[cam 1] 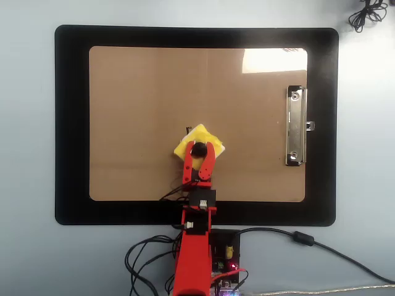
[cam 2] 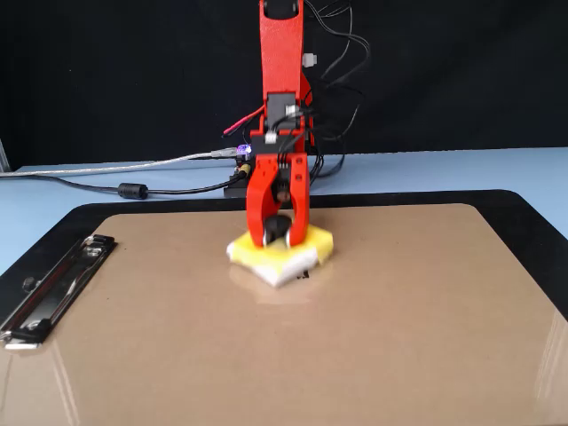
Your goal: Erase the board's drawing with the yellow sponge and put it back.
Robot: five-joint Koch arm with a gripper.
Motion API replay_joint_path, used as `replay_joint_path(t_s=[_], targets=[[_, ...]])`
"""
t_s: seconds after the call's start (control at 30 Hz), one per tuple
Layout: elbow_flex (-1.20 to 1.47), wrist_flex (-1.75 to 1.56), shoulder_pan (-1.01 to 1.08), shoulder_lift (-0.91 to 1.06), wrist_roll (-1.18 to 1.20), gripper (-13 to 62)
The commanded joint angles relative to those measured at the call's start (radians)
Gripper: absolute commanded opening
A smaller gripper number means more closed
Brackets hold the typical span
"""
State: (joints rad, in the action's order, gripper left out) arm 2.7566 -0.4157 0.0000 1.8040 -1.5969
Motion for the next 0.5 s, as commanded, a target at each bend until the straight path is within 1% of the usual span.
replay_joint_path(t_s=[0.0,0.07,0.13,0.23,0.33,0.4,0.47], targets=[[0.058,-0.003,-0.021,0.123,0.005,-8.1],[0.087,-0.003,-0.032,0.153,0.005,-8.1],[0.012,-0.003,-0.04,0.084,0.005,-8.1],[-0.19,-0.017,-0.04,-0.164,0.002,-8.1],[-0.364,-0.028,-0.041,-0.35,0.002,-8.1],[-0.373,-0.029,-0.046,-0.353,0.0,-8.1],[-0.305,-0.035,-0.069,-0.311,-0.002,-8.1]])
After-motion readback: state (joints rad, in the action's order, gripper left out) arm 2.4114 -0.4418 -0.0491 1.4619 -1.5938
